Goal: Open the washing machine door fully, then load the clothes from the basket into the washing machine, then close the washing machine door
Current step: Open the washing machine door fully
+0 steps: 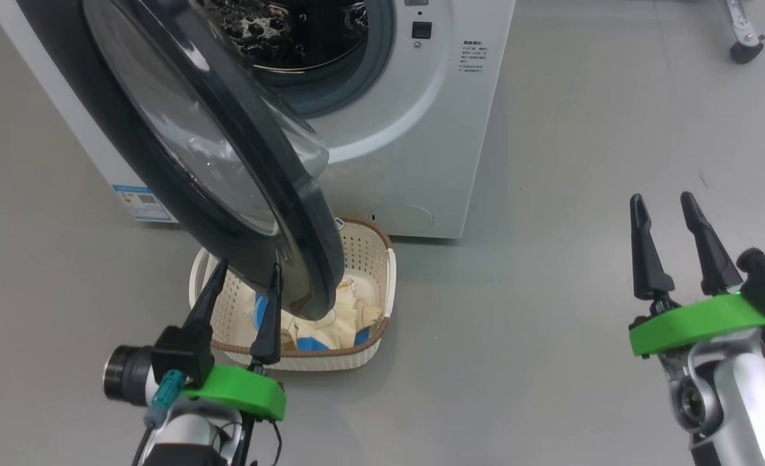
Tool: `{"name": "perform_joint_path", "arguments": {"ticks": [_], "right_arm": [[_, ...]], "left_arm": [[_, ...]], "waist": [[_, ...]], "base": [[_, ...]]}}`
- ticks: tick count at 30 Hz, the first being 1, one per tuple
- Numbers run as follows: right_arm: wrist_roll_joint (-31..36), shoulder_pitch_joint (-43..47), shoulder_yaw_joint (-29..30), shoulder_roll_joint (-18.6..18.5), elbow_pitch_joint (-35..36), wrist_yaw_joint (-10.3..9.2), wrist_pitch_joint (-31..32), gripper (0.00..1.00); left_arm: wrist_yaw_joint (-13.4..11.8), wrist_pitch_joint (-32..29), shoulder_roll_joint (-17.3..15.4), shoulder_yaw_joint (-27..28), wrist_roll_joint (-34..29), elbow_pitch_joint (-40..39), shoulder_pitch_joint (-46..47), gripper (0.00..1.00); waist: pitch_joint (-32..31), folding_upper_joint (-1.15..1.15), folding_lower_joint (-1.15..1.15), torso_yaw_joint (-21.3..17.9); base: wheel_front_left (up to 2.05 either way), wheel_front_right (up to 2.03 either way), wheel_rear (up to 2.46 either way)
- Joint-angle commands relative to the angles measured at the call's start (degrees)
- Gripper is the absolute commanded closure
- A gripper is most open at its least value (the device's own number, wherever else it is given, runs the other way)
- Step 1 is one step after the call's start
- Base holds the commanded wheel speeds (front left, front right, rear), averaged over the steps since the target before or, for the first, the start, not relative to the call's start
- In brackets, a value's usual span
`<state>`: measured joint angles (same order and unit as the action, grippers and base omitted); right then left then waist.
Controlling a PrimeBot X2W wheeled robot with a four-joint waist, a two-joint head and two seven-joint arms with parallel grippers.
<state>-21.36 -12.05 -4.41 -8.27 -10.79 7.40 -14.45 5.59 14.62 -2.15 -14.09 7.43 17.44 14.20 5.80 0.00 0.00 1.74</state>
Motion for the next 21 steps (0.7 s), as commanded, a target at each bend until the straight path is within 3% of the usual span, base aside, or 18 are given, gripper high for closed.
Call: {"name": "perform_joint_path", "arguments": {"ticks": [1, 9, 21], "right_arm": [[3.4, 0.5, 0.5, 0.5, 3.5, 0.09, -0.5, 0.00], [12.6, 9.0, 3.9, 3.7, 7.3, 0.09, -0.5, 0.00], [16.2, 15.3, 5.2, 5.3, 10.1, 0.09, -0.5, 0.00]], "left_arm": [[0.3, 0.4, -0.7, 2.2, -0.7, -1.4, 0.8, 0.00], [0.6, 0.4, -0.7, 2.8, -0.8, -1.1, 0.1, 0.00], [0.8, 0.4, -0.7, 3.1, -1.1, -1.0, -0.6, 0.00]], "waist": [[-0.3, 0.00, 0.00, -0.2], [-1.5, 0.00, 0.00, -0.5], [-2.4, 0.00, 0.00, -0.8]], "base": [[0.00, 0.00, 0.00], [0.00, 0.00, 0.00], [0.00, 0.00, 0.00]]}}
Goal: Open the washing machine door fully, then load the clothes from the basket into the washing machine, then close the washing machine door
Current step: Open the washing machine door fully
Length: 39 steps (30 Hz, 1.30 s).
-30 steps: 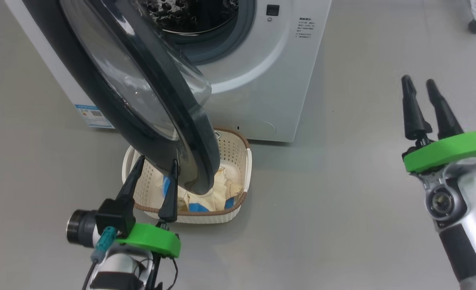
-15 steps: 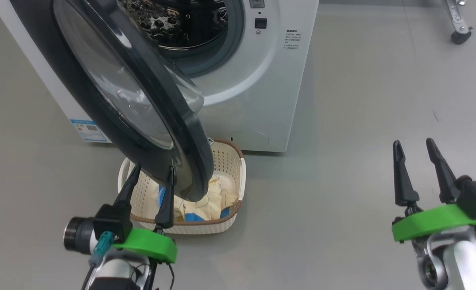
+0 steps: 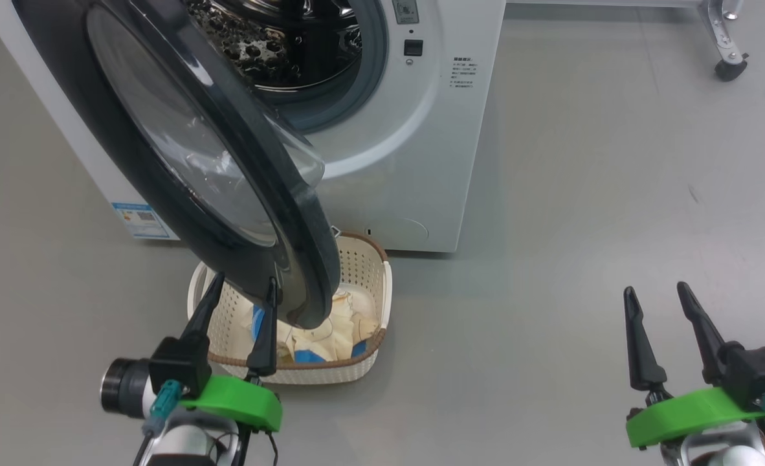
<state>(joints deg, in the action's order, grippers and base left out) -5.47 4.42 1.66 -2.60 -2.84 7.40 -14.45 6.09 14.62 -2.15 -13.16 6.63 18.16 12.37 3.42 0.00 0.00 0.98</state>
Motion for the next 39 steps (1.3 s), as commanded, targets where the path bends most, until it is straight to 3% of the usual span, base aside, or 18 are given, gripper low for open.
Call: {"name": "perform_joint_path", "arguments": {"ticks": [1, 21, 23, 24, 25, 35, 39], "right_arm": [[0.3, -1.1, -0.8, -0.3, 2.2, 0.09, -0.5, 0.00], [-1.2, -0.5, -1.0, -0.3, 2.0, 0.09, -0.5, 0.00], [-1.2, -0.4, -1.1, -0.3, 2.1, 0.09, -0.5, 0.00], [-1.2, -0.3, -1.1, -0.3, 2.1, 0.09, -0.5, 0.00], [-1.1, -0.3, -1.1, -0.3, 2.1, 0.09, -0.5, 0.00], [-1.3, -0.3, -1.2, -0.3, 1.8, 0.09, -0.5, 0.00], [-1.6, -0.5, -1.0, -0.3, 1.6, 0.09, -0.5, 0.00]], "left_arm": [[0.3, 0.4, -0.7, 2.2, -0.3, -1.7, 1.2, 0.00], [0.5, 0.4, -0.7, 1.9, 0.1, -1.0, 1.1, 0.02], [0.5, 0.4, -0.7, 1.9, 0.1, -0.8, 1.0, 0.33], [0.5, 0.4, -0.7, 1.9, 0.2, -0.5, 1.0, 0.86], [0.5, 0.4, -0.7, 1.8, 0.2, -0.4, 1.1, 1.00], [0.3, 0.4, -0.7, 3.0, 0.8, 0.5, 2.0, 1.00], [-1.1, 0.4, -1.8, 4.8, -0.1, -1.9, 4.3, 1.00]], "waist": [[0.0, 0.00, 0.00, 0.0], [-0.8, 0.00, 0.00, 0.1], [-0.9, 0.00, 0.00, 0.0], [-0.9, 0.00, 0.00, 0.0], [-1.0, 0.00, 0.00, 0.0], [-1.2, 0.00, 0.00, -0.1], [-1.1, 0.00, 0.00, 0.0]], "base": [[0.00, 0.00, 0.00], [0.00, 0.00, 0.00], [0.00, 0.00, 0.00], [0.00, 0.00, 0.00], [0.00, 0.00, 0.00], [0.00, 0.00, 0.00], [0.00, 0.00, 0.00]]}}
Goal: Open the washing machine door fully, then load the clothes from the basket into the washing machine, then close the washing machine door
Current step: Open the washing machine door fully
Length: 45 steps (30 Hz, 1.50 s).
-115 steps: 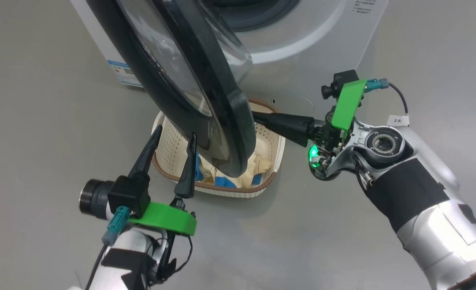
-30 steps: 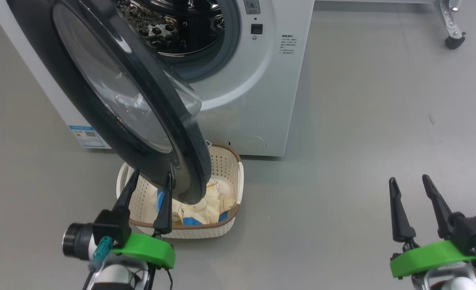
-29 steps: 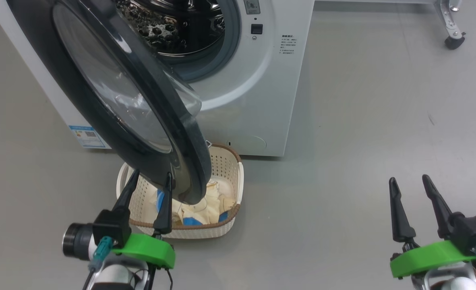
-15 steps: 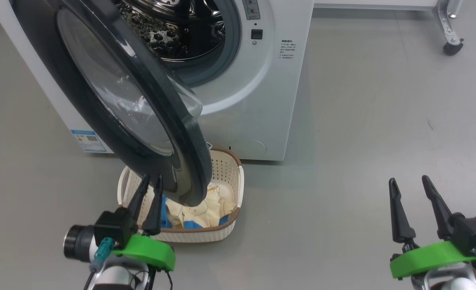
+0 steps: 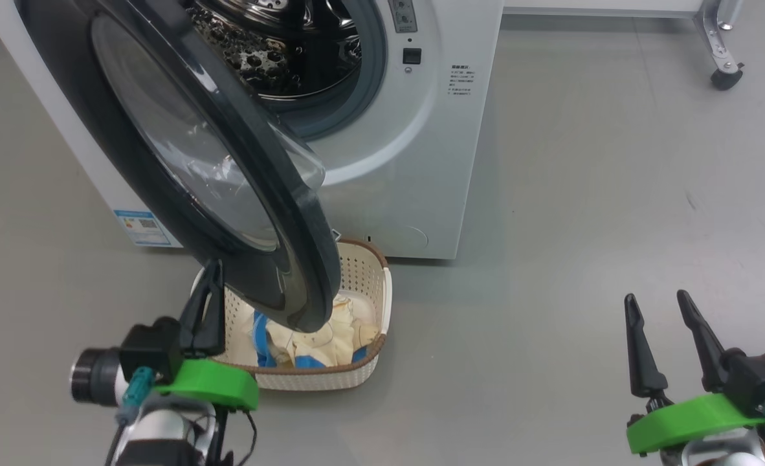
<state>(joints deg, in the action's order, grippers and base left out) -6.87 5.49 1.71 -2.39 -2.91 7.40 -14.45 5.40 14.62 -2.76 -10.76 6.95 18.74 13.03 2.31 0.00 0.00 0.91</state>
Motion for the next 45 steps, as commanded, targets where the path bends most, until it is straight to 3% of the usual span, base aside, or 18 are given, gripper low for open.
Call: {"name": "perform_joint_path", "arguments": {"ticks": [1, 10, 15, 22, 29, 35, 45], "right_arm": [[-0.2, -1.6, -1.1, -0.5, 1.6, 0.09, -0.5, 0.00], [-1.1, -1.7, -1.3, -0.5, 1.1, 0.09, -0.5, 0.00], [-0.6, -2.1, -1.5, -0.5, 1.1, 0.09, -0.5, 0.00], [-0.6, -2.7, -2.2, -0.5, 0.7, 0.09, -0.5, 0.00], [-0.5, -3.6, -3.4, -0.5, 0.0, 0.09, -0.5, 0.00], [-0.4, -4.3, -3.6, -0.5, -0.4, 0.09, -0.5, 0.00], [0.0, -4.7, -4.3, -0.5, -1.0, 0.09, -0.5, 0.00]], "left_arm": [[-0.9, 0.4, -1.6, 2.9, -0.9, -3.5, 4.5, 1.00], [-4.6, 0.3, -3.7, 4.6, -4.3, -17.5, 10.8, 1.00], [-3.2, -2.0, -2.5, 0.4, -4.1, -26.2, 13.3, 1.00], [-1.5, -6.5, -0.5, -10.3, 0.3, -32.2, 14.0, 1.00], [-3.2, -8.5, -0.2, -19.0, 6.3, -28.3, 13.1, 1.00], [-5.9, -6.6, -0.1, -25.1, 11.6, -20.7, 13.9, 1.00], [-9.9, -3.8, -0.1, -27.1, 16.8, -5.2, 17.9, 1.00]], "waist": [[0.0, 0.00, 0.00, 0.1], [-0.2, 0.00, 0.00, -0.1], [0.0, 0.00, 0.00, -0.4], [0.3, 0.00, 0.00, -1.4], [1.2, 0.00, 0.00, -2.5], [1.8, 0.00, 0.00, -2.9], [2.2, 0.00, 0.00, -3.4]], "base": [[0.00, 0.00, 0.00], [0.00, 0.00, 0.00], [0.00, 0.00, 0.00], [0.00, 0.00, 0.00], [0.00, 0.00, 0.00], [0.00, 0.00, 0.00], [0.00, 0.00, 0.00]]}}
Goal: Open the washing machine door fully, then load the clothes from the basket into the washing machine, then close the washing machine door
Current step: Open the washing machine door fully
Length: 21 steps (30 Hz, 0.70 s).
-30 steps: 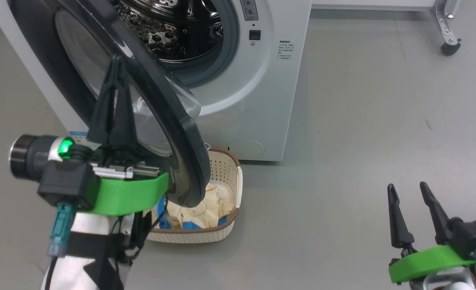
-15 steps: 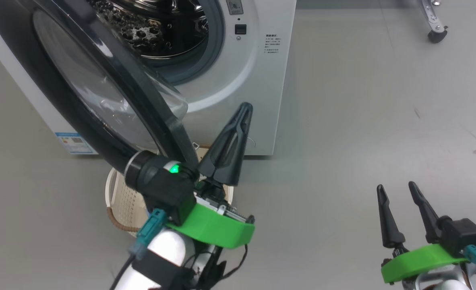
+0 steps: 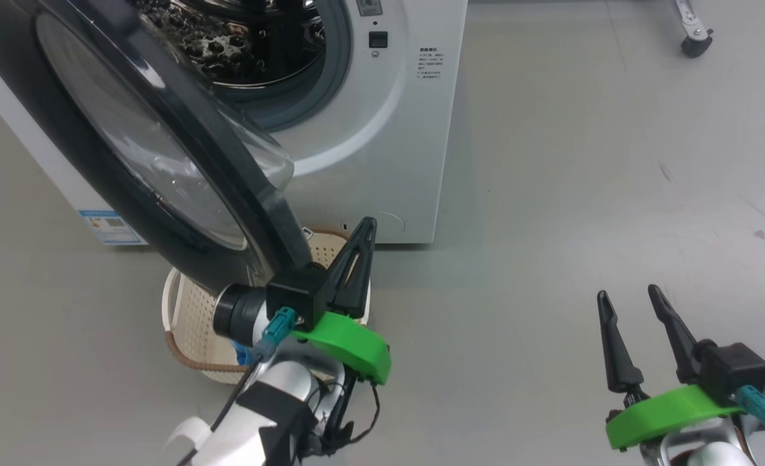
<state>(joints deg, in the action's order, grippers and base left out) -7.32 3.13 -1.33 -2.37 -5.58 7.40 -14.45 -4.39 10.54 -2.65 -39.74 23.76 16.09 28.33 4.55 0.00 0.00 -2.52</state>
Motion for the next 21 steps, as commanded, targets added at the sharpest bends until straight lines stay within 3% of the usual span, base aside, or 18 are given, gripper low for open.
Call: {"name": "perform_joint_path", "arguments": {"ticks": [1, 9, 21], "right_arm": [[0.6, -2.4, -1.2, -0.5, 1.6, 0.09, -0.5, 0.00], [2.2, -2.2, -1.1, -0.5, 1.4, 0.09, -0.5, 0.00], [3.4, -2.0, -0.2, -0.5, 1.5, 0.09, -0.5, 0.00]], "left_arm": [[-0.6, 0.5, -0.2, 2.0, 0.0, -0.9, 3.1, 1.00], [-3.5, 2.6, -0.2, 3.4, 1.8, 8.4, 5.4, 1.00], [-4.9, 4.2, -0.2, 6.2, 3.4, 13.9, 6.9, 1.00]], "waist": [[0.0, 0.00, 0.00, 0.0], [-0.5, 0.00, 0.00, -0.1], [-0.3, 0.00, 0.00, 0.3]], "base": [[0.00, 0.00, 0.00], [0.00, 0.00, 0.00], [0.00, 0.00, 0.00]]}}
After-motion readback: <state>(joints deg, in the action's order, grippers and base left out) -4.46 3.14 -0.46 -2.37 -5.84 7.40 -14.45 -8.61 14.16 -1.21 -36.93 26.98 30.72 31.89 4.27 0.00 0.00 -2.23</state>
